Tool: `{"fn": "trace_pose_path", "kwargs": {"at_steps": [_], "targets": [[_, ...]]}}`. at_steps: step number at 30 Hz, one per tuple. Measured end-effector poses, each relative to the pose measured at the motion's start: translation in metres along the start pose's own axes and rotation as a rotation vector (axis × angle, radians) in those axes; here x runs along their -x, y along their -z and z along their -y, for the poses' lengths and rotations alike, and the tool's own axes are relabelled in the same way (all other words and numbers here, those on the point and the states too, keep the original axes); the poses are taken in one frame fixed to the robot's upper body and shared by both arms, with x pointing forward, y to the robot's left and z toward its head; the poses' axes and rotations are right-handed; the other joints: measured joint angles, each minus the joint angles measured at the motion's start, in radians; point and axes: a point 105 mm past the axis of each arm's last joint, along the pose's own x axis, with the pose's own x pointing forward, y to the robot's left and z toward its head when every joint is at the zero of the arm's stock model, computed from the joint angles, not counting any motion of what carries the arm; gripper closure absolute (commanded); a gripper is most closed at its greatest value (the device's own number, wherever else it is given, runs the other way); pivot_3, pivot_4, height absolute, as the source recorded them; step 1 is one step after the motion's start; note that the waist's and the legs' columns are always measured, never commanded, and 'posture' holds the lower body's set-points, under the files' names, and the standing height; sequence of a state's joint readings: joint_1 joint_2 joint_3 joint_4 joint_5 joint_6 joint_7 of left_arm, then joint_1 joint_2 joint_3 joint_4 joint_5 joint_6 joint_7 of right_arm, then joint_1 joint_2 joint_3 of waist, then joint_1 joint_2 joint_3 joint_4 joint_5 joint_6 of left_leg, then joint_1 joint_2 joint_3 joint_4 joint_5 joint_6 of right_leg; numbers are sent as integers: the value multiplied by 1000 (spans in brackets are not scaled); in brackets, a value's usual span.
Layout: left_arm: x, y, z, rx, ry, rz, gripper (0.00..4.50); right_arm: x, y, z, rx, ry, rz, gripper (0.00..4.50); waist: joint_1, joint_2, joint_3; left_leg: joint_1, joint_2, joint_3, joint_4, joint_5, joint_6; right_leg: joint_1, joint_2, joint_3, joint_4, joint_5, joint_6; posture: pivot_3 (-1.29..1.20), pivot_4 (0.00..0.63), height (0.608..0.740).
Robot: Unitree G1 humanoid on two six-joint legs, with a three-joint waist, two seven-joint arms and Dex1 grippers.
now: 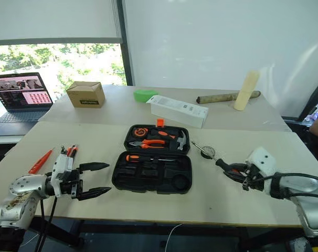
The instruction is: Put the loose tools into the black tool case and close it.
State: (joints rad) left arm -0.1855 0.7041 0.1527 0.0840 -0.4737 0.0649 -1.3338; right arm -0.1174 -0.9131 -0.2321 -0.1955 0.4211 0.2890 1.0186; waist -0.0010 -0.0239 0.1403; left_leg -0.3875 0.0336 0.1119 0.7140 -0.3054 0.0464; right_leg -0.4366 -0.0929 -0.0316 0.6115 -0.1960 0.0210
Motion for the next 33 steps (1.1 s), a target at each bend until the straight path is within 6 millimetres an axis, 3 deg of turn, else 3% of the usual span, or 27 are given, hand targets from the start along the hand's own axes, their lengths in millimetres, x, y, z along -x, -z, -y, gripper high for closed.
{"fn": "trace_pose_path", "kwargs": {"at_steps": [2, 5, 10, 14, 16, 24, 31, 33], "targets": [[0, -1, -1, -2, -14, 6, 0, -24, -31, -5, 87, -83, 56, 3515, -17, 0, 1, 2, 1, 1, 0, -1, 1, 0, 0, 2, 0, 1, -2, 0, 150, 740], [0, -3, -1, -9, -20, 11, 0, -62, -57, -14, 160, -185, 45, 3515, -22, -1, 1, 4, 1, 1, 0, 2, -1, 0, 1, 1, 2, 3, -5, 0, 150, 740], [3, 1, 1, 4, -37, 6, 0, -122, -55, -26, 139, -289, -77, 3515, -9, -1, 1, 0, 1, 1, 0, 4, -3, -4, 1, 0, 6, 3, -7, 0, 150, 740], [5, 2, 3, 10, -49, 1, 0, -147, -38, -30, 182, -339, -217, 3515, 1, 0, 1, -4, 0, 1, 0, 8, -9, -5, 0, -4, 3, 3, -6, 0, 150, 740], [6, 4, 6, 15, -56, -2, 0, -153, -29, -32, 199, -359, -262, 3515, 0, 0, 1, -6, 0, 1, -1, 8, -9, -5, 0, -6, 3, 4, -6, 0, 150, 740], [8, 5, 9, 25, -69, 0, 0, -162, -27, -29, 324, -400, -295, 3515, -9, 0, 1, -7, 0, 1, -1, 7, -9, -5, 0, -8, 1, 3, -5, 0, 150, 740], [10, 5, 7, 20, -82, -9, 0, -161, -24, -26, 364, -420, -326, 3515, -9, 0, 1, -5, 1, 0, -1, 7, -9, -4, 0, -8, 1, 3, -5, 0, 150, 740], [12, 4, 6, 16, -91, -10, 0, -161, -24, -26, 358, -418, -330, 2507, -9, 0, 1, -5, 1, 0, -1, 7, -9, -4, 0, -8, 2, 3, -5, 0, 150, 740]]}}
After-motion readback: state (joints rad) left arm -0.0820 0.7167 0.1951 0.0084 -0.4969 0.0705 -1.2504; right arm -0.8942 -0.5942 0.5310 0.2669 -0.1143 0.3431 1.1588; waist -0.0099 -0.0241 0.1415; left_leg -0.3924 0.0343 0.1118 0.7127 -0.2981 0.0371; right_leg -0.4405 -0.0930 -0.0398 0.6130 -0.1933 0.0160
